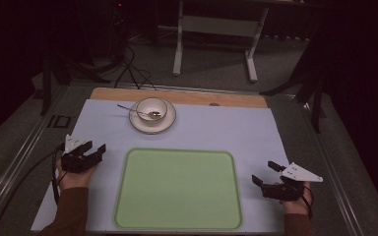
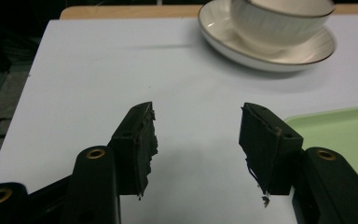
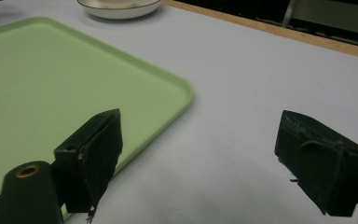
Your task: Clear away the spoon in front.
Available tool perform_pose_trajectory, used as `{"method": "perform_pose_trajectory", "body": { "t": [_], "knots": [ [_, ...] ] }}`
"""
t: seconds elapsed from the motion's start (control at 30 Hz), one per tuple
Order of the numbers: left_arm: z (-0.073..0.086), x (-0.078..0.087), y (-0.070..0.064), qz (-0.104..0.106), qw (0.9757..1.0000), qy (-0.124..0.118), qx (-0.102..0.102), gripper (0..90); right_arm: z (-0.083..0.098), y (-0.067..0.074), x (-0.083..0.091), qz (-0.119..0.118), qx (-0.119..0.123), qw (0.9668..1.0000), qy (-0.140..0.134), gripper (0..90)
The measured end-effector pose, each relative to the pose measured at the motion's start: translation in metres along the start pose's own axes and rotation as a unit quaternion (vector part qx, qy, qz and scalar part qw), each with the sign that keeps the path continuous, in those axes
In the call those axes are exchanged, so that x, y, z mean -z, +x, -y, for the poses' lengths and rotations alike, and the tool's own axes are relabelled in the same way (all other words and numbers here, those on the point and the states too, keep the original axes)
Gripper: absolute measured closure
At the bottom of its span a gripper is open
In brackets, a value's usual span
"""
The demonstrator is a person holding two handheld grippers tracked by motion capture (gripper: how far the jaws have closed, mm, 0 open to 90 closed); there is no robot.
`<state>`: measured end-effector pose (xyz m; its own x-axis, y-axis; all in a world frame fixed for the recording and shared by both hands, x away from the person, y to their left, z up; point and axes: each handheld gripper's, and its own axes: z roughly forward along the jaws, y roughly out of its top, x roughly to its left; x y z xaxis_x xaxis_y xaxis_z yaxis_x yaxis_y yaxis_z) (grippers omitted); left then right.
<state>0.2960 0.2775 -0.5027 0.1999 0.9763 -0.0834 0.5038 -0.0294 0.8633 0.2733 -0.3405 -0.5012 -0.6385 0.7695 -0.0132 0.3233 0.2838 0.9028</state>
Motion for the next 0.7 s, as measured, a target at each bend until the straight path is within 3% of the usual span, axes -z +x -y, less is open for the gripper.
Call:
{"method": "perform_pose_trajectory", "body": {
  "t": [0.27, 0.43, 0.7],
  "knots": [
    [-0.004, 0.009, -0.007, 0.012, 0.9998, -0.015, -0.004, 44.5, -0.002, 0.002, 0.003, 0.0, 0.005, 0.9998, -0.019, 14.5],
    [-0.01, 0.014, -0.015, 0.018, 0.9994, -0.024, -0.017, 43.8, -0.003, 0.003, 0.005, 0.006, 0.007, 0.9996, -0.028, 14.5],
    [-0.023, 0.02, -0.027, 0.043, 0.9983, -0.03, -0.027, 42.7, -0.004, 0.005, 0.006, 0.006, 0.014, 0.9991, -0.04, 14.5]
  ]
}}
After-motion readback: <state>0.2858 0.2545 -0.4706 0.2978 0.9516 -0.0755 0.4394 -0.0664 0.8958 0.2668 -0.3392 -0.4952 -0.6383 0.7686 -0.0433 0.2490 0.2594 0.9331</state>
